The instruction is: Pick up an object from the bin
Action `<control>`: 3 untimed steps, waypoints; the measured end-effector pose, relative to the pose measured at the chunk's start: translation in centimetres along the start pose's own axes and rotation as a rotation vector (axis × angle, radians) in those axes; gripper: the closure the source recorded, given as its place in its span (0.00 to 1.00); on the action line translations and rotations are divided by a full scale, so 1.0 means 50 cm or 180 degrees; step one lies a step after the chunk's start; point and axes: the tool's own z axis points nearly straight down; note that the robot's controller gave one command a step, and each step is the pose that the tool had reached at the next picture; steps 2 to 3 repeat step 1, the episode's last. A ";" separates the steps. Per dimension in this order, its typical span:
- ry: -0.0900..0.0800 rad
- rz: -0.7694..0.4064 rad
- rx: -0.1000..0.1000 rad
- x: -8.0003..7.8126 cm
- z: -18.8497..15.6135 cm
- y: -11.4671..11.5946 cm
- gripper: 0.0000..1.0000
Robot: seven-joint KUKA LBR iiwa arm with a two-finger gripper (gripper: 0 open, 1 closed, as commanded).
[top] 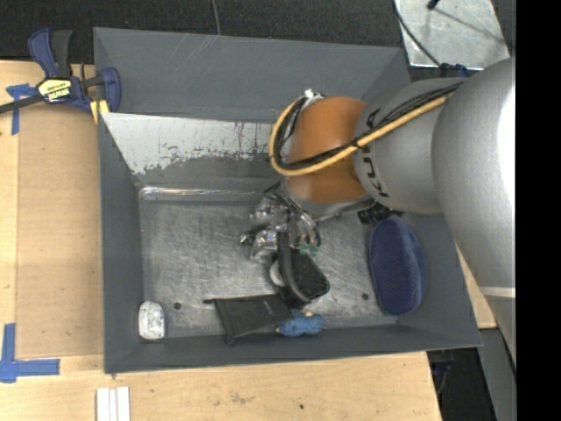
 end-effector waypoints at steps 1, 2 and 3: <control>0.0068 -0.0192 0.0022 -0.017 -0.373 -0.009 1.00; 0.0068 -0.0192 0.0022 -0.017 -0.373 -0.009 1.00; 0.0068 -0.0192 0.0022 -0.017 -0.373 -0.009 1.00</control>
Offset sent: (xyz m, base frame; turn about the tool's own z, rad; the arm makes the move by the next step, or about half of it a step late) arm 0.0011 -0.0060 0.1836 -0.0599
